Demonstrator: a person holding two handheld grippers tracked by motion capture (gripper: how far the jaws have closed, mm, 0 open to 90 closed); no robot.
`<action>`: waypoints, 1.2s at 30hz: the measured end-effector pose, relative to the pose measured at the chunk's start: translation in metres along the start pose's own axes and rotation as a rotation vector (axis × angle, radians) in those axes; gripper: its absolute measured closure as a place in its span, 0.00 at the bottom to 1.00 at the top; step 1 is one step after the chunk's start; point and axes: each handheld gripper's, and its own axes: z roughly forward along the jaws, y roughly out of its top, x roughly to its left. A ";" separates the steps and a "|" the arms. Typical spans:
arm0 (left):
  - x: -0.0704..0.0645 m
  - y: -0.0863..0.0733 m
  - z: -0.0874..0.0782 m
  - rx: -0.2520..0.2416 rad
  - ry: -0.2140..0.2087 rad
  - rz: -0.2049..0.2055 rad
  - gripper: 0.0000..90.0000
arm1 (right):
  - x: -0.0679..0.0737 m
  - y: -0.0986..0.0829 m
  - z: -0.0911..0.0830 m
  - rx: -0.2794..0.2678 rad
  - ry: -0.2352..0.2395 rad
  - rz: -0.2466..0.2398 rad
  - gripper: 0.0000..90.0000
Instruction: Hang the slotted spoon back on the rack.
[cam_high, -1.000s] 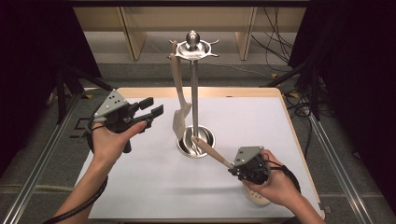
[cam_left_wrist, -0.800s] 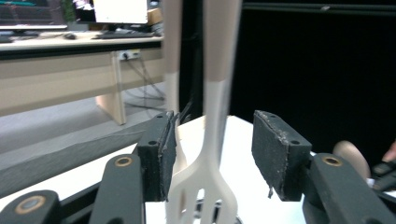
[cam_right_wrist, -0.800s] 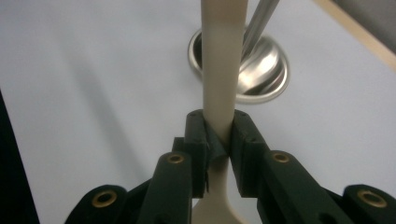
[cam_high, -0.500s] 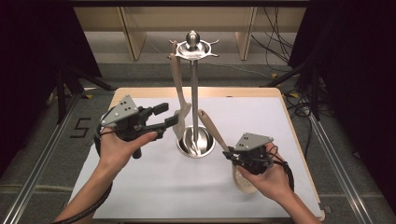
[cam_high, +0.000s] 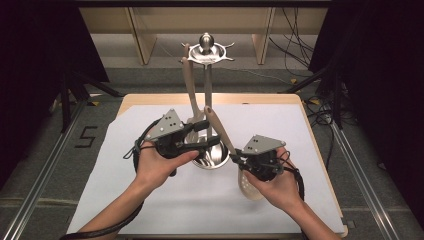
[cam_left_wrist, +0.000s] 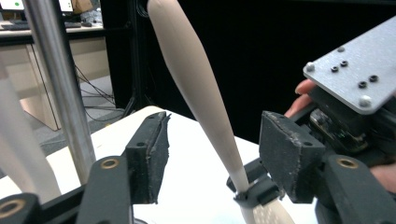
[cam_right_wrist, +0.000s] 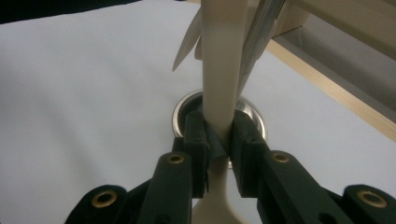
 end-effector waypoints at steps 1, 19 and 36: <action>-0.001 0.001 0.001 -0.003 -0.003 -0.002 0.49 | 0.001 0.000 0.001 -0.012 -0.001 0.009 0.88; 0.000 0.018 -0.001 -0.076 -0.117 -0.038 0.81 | 0.006 0.010 0.003 -0.104 -0.008 -0.054 0.85; 0.021 0.024 -0.015 -0.025 -0.329 0.009 0.82 | -0.017 0.027 0.002 -0.182 0.452 -0.106 0.62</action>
